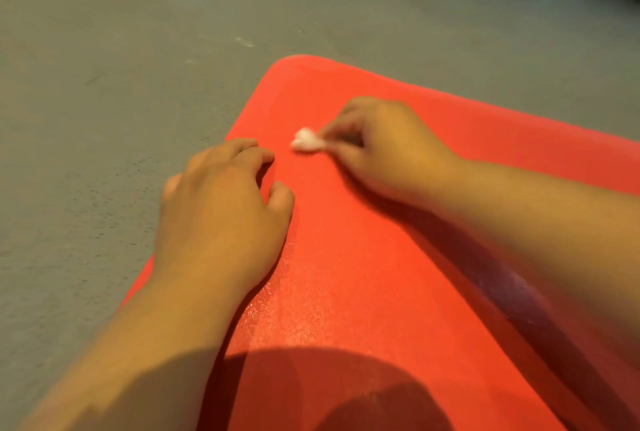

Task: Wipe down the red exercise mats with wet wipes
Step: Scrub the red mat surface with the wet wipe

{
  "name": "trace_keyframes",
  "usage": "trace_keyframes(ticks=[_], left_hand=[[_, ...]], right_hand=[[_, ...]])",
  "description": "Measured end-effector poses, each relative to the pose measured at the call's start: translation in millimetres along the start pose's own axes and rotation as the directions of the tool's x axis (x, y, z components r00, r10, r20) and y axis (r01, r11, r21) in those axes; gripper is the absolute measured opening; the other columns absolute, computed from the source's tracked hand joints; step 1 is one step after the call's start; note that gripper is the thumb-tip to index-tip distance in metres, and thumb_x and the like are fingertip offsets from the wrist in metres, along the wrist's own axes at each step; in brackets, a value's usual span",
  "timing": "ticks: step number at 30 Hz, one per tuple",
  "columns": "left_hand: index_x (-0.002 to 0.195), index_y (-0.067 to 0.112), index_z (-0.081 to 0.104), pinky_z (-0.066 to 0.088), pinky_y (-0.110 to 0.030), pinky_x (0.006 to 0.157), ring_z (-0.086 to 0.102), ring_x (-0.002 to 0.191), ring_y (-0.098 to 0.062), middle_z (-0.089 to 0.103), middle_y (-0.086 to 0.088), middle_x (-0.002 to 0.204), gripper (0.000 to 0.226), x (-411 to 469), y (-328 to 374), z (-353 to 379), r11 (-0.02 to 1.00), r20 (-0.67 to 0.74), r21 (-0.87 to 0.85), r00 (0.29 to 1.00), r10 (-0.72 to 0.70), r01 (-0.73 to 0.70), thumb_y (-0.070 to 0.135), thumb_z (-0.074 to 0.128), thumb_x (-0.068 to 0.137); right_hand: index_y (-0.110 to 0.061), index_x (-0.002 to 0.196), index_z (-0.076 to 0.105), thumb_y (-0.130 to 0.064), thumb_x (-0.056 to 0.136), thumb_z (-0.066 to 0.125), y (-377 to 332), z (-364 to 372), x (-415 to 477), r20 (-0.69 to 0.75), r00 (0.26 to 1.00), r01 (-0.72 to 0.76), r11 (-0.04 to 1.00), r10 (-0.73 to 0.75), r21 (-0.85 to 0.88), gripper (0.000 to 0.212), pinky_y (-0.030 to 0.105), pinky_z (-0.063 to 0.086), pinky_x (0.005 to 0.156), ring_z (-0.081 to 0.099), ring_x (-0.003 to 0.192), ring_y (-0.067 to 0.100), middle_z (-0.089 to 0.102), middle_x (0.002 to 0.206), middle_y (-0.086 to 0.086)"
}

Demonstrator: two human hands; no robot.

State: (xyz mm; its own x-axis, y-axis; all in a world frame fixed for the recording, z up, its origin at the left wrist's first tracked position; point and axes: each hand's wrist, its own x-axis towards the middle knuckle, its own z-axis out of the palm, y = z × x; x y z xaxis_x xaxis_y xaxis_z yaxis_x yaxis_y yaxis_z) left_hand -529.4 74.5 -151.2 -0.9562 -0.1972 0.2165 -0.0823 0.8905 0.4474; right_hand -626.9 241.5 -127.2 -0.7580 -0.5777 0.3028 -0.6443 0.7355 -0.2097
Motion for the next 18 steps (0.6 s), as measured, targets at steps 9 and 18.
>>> trace_keyframes(ticks=[9, 18], left_hand=[[0.125, 0.029, 0.059, 0.032, -0.038, 0.102, 0.042, 0.126, -0.018, 0.050, 0.012, 0.137, 0.045, -2, 2, -2, 1.000, 0.013, -0.017, 1.000, -0.023, 0.023, 0.039, 0.050, 0.082], [0.127, 0.031, 0.058, 0.031, -0.038, 0.103, 0.040, 0.128, -0.015, 0.047, 0.015, 0.140, 0.047, -3, 5, -7, 0.998, 0.042, -0.030, 0.998, -0.046, 0.047, 0.041, 0.048, 0.082]], right_hand=[[-0.014, 0.095, 0.074, -0.020, 0.087, 0.054, -1, 12, 11, -0.070, 0.990, -0.131, 0.990, 0.126, -0.061, 0.023, 0.032, 0.037, 0.075, 0.062, 0.089, 0.031, 0.067, 0.092, 0.017], [0.000, 0.101, 0.069, -0.032, 0.098, 0.048, 70, -18, 36, -0.090, 0.764, -0.641, 0.734, 0.639, -0.224, 0.039, 0.037, 0.043, 0.077, 0.059, 0.098, 0.039, 0.064, 0.105, 0.026]])
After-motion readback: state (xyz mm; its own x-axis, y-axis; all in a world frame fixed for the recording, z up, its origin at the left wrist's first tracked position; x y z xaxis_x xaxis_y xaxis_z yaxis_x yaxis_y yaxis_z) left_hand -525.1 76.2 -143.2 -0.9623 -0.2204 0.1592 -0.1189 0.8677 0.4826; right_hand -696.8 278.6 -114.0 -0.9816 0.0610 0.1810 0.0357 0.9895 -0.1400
